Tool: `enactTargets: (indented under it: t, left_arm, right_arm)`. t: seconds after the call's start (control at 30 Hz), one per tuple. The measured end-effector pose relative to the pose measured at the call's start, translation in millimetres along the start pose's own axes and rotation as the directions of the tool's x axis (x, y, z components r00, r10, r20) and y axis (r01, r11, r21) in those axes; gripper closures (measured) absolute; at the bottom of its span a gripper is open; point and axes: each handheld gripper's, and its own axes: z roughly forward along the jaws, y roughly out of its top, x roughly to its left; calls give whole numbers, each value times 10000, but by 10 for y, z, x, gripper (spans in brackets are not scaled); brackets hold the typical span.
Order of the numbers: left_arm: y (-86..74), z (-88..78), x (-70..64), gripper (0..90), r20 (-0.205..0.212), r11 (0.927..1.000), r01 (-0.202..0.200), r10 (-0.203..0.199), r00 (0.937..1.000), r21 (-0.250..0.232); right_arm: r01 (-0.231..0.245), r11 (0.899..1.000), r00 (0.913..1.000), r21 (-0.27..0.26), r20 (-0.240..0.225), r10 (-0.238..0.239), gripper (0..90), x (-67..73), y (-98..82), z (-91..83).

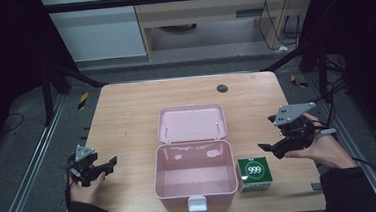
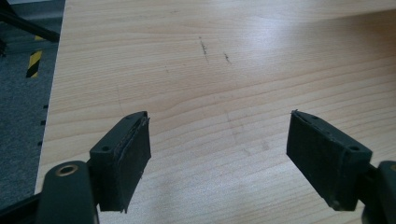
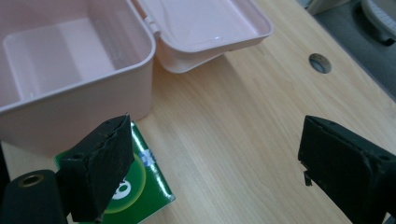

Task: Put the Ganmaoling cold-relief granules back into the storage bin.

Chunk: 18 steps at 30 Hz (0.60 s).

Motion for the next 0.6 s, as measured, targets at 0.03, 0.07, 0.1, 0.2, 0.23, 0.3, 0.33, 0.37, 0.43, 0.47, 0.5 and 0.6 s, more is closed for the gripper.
enactTargets:
  t: [0.03, 0.07, 0.1, 0.2, 0.23, 0.3, 0.33, 0.37, 0.43, 0.47, 0.5, 0.6]
  left_arm:
    - [0, 1, 1, 213, -13, 10000, -3, 3, 10000, 21]
    - [0, 1, 1, 214, -13, 10000, -3, 3, 10000, 21]
    - [-1, 3, -1, 214, -12, 10000, 4, -4, 10000, 44]
    - [-4, 4, -4, 215, -13, 9999, -48, 48, 10000, 120]
    - [-7, 7, -4, 215, -22, 9999, -81, 81, 10000, 151]
    - [-9, 11, -4, 215, -30, 9998, -80, 81, 10000, 160]
    - [-10, 11, -4, 214, -34, 9998, -84, 85, 10000, 174]
    - [-11, 11, -4, 214, -36, 9998, -96, 96, 9999, 194]
    - [-12, 13, -6, 215, -22, 9997, -92, 93, 10000, 214]
    - [-12, 13, -7, 214, -22, 9996, -119, 120, 9999, 237]
    - [-12, 13, -7, 214, -22, 9996, -119, 120, 9999, 237]
    - [-16, 18, -12, 214, -16, 9995, -164, 164, 9999, 271]
  right_arm:
    - [120, 9999, 9999, 89, -61, -120, 99, 9, -1, 6]
    - [120, 9999, 9999, 89, -61, -120, 99, 9, -1, 6]
    - [192, 9997, 9997, 156, -129, -190, 92, 21, -2, 14]
    - [430, 9985, 9982, 329, -440, -416, 80, 56, -7, 34]
    - [609, 9971, 9963, 461, -639, -579, 74, 78, -12, 51]
    - [757, 9954, 9944, 583, -776, -711, 69, 96, -17, 68]
    - [826, 9945, 9935, 645, -837, -771, 69, 106, -19, 77]
    - [908, 9933, 9923, 711, -914, -841, 66, 112, -22, 87]
    - [1027, 9908, 9903, 876, -1031, -936, 60, 131, -28, 113]
    - [1080, 9897, 9892, 939, -1092, -976, 56, 135, -31, 120]
    - [1080, 9897, 9892, 939, -1092, -976, 56, 135, -31, 120]
    - [1229, 9862, 9850, 1109, -1348, -1076, 49, 159, -48, 148]
